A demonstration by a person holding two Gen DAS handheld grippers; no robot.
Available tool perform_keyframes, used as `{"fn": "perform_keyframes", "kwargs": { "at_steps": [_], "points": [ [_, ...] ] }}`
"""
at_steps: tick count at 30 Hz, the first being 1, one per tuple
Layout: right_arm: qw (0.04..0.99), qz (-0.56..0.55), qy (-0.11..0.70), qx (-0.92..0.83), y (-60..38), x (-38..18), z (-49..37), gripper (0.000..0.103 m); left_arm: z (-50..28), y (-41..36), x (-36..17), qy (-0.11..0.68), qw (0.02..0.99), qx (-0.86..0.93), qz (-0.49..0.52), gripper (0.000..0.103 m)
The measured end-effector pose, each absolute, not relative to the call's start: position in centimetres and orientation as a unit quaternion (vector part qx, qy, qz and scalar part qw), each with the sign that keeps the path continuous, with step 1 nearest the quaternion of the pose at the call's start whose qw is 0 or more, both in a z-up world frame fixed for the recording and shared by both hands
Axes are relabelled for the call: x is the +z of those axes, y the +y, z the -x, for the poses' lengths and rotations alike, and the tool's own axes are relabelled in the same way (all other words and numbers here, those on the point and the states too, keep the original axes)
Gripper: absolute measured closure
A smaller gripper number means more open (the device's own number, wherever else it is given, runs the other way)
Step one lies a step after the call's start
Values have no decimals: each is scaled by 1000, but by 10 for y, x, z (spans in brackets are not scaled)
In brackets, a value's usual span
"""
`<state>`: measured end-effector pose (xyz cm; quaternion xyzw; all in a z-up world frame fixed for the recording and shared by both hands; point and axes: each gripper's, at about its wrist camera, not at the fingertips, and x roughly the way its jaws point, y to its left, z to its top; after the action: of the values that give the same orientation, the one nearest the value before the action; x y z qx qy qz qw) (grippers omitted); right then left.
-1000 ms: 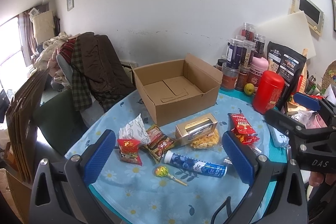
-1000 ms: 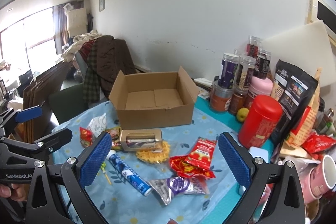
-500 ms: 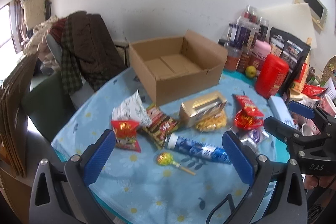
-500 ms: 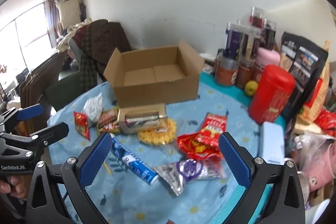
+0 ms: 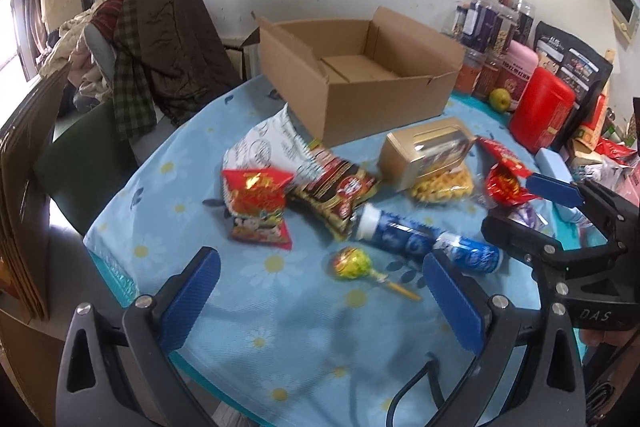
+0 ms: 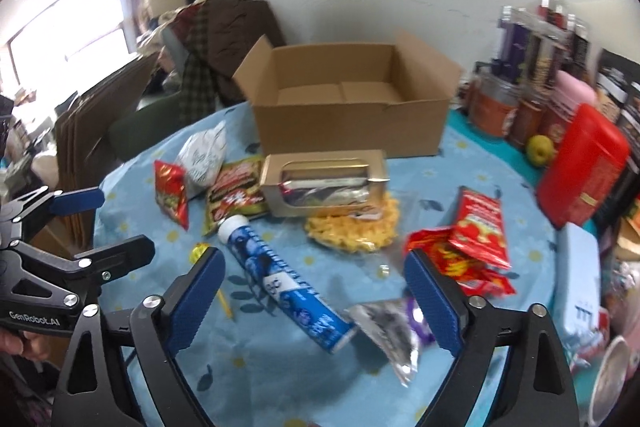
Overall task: Organize snacks
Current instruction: 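Grasp the yellow lollipop with the left tool while the right tool grasps the blue vitamin tube, then lift the lollipop and vitamin tube and carry both over the cardboard box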
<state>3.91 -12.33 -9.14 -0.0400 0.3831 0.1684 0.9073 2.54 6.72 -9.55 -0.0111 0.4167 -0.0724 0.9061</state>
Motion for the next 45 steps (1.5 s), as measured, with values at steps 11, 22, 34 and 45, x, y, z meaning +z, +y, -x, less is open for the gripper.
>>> {"fn": "perform_keyframes", "kwargs": {
  "at_steps": [11, 22, 34, 45],
  "points": [
    [857, 88, 448, 240, -80, -128, -65, 47, -34, 88, -117, 436, 897, -66, 10, 0],
    [838, 50, 498, 217, -89, -145, -72, 68, -48, 80, -134, 456, 882, -111, 42, 7],
    [839, 14, 513, 182, -117, -141, -52, 71, -64, 59, -150, 481, 864, -133, 63, 51],
    [846, -2, 505, 169, -127, -142, -30, 71, -55, 54, -155, 479, 862, -155, 55, 76]
  ]
}}
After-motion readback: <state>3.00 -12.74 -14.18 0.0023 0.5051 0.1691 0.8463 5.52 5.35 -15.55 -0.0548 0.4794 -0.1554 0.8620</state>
